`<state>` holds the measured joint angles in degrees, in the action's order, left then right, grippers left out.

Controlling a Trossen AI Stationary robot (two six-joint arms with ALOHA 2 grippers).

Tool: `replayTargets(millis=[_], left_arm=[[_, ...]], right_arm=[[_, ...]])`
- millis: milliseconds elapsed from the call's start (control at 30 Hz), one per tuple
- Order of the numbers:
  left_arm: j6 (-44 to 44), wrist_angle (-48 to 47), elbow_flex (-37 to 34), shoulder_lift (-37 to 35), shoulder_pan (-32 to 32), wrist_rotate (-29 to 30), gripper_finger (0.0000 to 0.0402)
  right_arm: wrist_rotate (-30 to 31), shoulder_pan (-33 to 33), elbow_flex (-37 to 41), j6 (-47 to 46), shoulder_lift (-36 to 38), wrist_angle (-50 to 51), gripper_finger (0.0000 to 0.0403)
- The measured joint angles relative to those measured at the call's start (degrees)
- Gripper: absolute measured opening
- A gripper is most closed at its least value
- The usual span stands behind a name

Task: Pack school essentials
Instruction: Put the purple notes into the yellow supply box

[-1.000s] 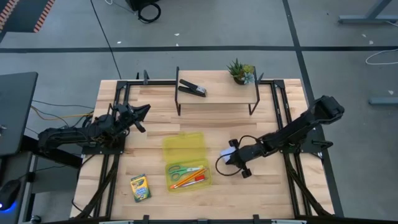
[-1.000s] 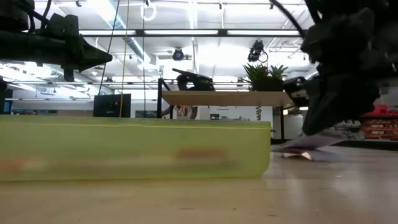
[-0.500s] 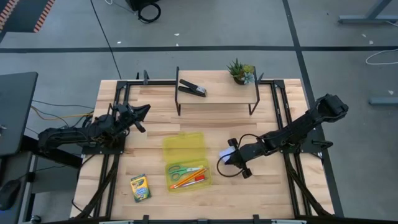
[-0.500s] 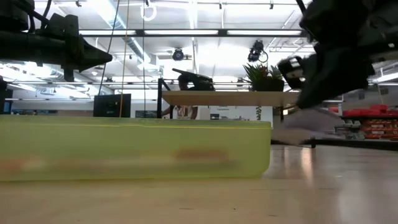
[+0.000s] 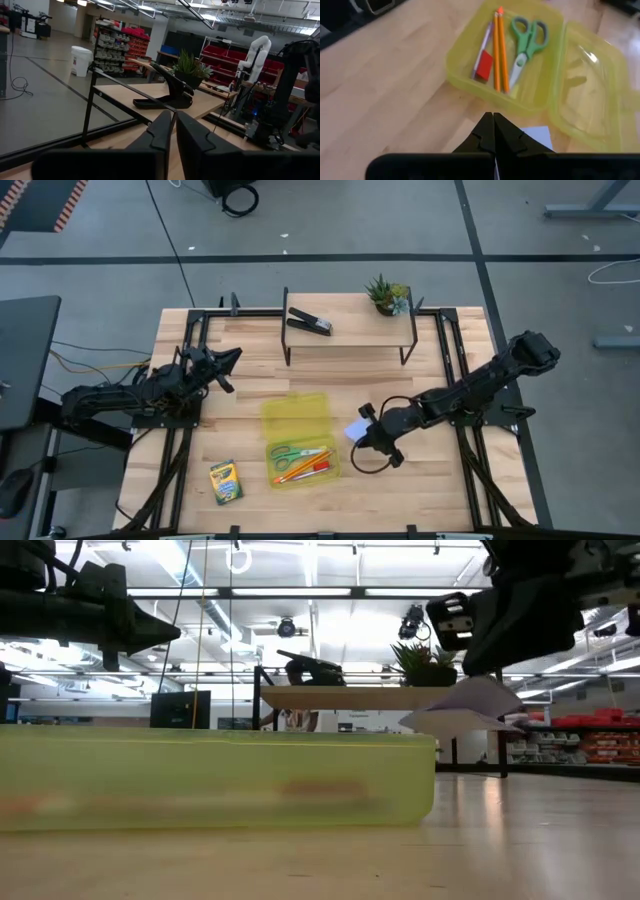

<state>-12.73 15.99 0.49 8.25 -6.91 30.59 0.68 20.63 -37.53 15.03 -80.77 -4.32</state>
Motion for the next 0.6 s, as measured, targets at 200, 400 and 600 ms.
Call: replayTargets(millis=[200,400,600], left_arm=[[0.0,0.0,0.0,0.0,0.0,0.0,0.0035],[0.0,0.0,0.0,0.0,0.0,0.0,0.0028],[0.0,0.0,0.0,0.0,0.0,0.0,0.0035]], right_arm=[[-3.2,-2.5,-2.0,1.8,0.0,-0.6,0.0004],[-7.4,-4.4,-5.0,2.4,-4.3,-3.8,0.0004],[-14.8,-5.4,-14.8,5.3,-14.7,-4.2,0.0004]])
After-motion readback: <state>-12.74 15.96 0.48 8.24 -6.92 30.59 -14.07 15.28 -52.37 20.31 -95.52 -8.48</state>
